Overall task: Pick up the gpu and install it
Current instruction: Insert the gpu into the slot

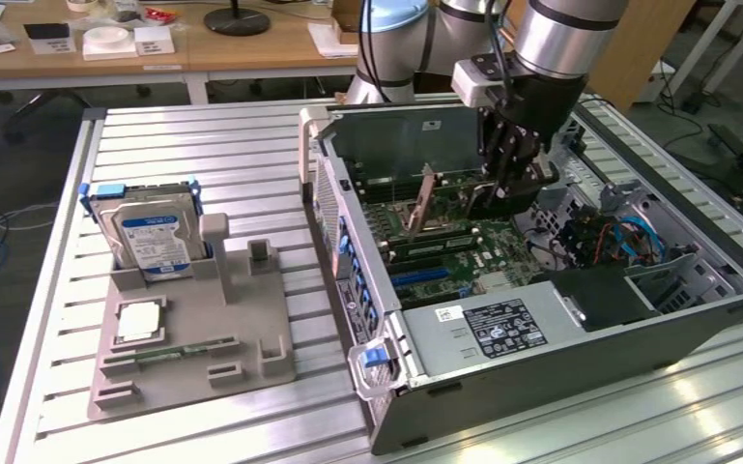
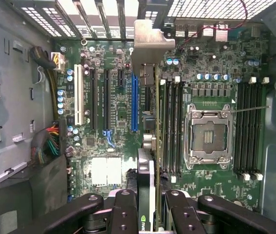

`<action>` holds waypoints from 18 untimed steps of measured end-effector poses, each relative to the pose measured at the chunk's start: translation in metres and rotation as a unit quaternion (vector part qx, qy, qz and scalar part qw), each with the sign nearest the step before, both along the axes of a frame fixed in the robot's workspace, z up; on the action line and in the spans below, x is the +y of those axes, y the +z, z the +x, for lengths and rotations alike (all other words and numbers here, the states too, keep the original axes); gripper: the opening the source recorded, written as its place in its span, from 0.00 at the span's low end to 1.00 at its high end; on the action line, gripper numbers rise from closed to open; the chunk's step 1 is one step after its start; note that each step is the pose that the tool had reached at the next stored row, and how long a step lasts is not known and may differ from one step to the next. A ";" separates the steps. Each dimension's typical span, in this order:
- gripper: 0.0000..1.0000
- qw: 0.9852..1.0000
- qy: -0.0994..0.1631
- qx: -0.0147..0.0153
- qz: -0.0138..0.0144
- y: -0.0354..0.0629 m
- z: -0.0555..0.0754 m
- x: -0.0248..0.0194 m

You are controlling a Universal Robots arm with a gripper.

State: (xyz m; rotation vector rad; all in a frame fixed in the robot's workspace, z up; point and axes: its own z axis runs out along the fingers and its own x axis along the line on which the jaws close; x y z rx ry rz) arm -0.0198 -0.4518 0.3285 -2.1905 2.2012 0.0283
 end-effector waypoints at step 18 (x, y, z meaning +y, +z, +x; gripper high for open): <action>0.27 1.000 0.000 0.000 0.000 -0.0027 -0.012 0.0000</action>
